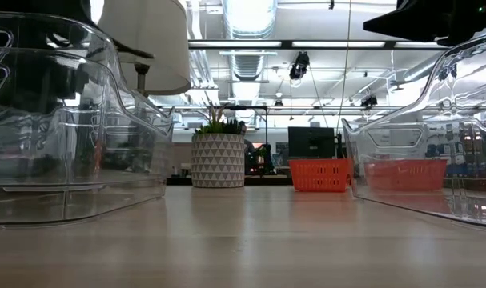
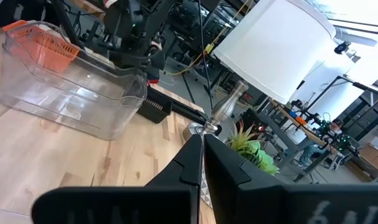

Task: Stack baskets by color
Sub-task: Stack the left black bin on the right stacked black bins

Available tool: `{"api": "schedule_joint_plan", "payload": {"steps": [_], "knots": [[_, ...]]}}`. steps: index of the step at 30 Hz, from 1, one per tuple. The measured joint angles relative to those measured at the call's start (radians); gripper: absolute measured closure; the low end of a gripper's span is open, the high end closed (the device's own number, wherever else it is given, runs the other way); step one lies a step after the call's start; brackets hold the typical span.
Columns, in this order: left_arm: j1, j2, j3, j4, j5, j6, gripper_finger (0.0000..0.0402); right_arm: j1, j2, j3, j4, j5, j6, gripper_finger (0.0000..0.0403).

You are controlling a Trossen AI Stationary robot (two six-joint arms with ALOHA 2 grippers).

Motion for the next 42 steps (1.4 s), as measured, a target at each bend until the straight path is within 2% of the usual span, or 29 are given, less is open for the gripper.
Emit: {"api": "schedule_joint_plan", "payload": {"steps": [9, 15, 19, 25, 27, 35, 42], "knots": [[0.005, 0.096, -0.013, 0.007, -0.023, 0.000, 0.0266, 0.000, 0.000, 0.000, -0.015, 0.000, 0.001, 0.0394], [0.005, 0.150, -0.013, 0.019, -0.024, 0.000, 0.0284, 0.000, 0.000, 0.000, -0.019, 0.000, 0.001, 0.0394], [0.005, 0.171, -0.013, 0.020, -0.028, 0.001, 0.0314, 0.000, 0.000, 0.000, -0.024, 0.000, 0.001, 0.0394], [0.005, 0.174, -0.013, 0.020, -0.031, 0.002, 0.0389, 0.000, 0.000, 0.000, -0.027, 0.000, 0.010, 0.0394], [0.005, 0.173, -0.012, 0.016, -0.035, 0.000, 0.0395, 0.000, 0.000, 0.000, -0.028, 0.000, 0.010, 0.0394], [0.004, 0.172, 0.078, -0.126, -0.161, -0.018, 0.0400, 0.000, 0.000, 0.000, -0.027, 0.000, 0.013, 0.0394], [0.004, 0.172, 0.243, -0.343, -0.271, -0.114, 0.0400, 0.000, 0.000, 0.000, -0.026, -0.001, 0.023, 0.0394]]}}
